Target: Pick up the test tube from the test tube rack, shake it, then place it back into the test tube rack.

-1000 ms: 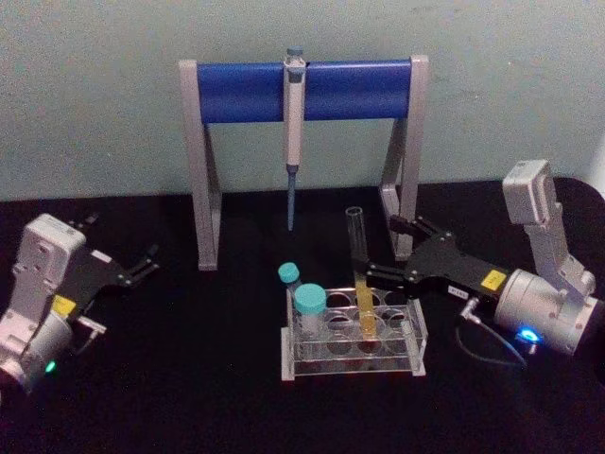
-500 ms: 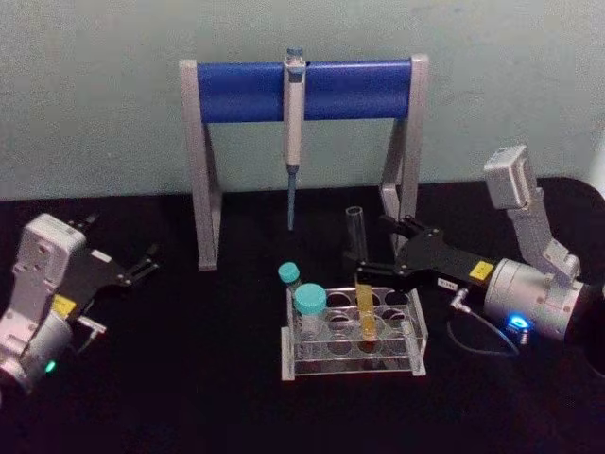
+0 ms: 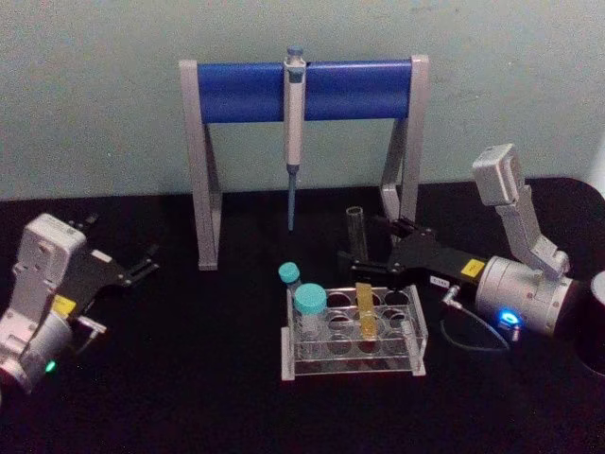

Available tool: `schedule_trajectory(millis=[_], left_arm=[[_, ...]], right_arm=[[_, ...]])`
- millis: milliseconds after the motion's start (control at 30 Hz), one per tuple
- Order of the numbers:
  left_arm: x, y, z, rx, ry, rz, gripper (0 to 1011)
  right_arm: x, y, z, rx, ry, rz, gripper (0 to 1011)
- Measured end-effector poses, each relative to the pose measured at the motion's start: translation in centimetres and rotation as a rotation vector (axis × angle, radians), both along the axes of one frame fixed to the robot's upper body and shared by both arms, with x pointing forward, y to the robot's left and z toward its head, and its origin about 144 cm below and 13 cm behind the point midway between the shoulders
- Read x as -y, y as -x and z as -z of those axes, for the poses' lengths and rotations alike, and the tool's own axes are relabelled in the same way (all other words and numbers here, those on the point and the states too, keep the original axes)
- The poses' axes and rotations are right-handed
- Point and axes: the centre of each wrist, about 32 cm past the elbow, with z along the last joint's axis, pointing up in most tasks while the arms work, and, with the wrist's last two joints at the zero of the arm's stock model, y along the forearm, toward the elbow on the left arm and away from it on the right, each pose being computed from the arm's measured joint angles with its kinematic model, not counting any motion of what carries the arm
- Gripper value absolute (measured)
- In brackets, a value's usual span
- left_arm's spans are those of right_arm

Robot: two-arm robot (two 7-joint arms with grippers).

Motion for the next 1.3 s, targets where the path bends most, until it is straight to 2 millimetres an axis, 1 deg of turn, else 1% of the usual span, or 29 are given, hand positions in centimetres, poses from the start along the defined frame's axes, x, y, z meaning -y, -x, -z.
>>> schedule_trajectory(millis=[1300], left_arm=[[0.00,0.00,0.00,0.000,0.000,0.000,1001]], right_arm=[[-0.13,-0.26,0.16,-0.005,-0.004,0.001,1000]])
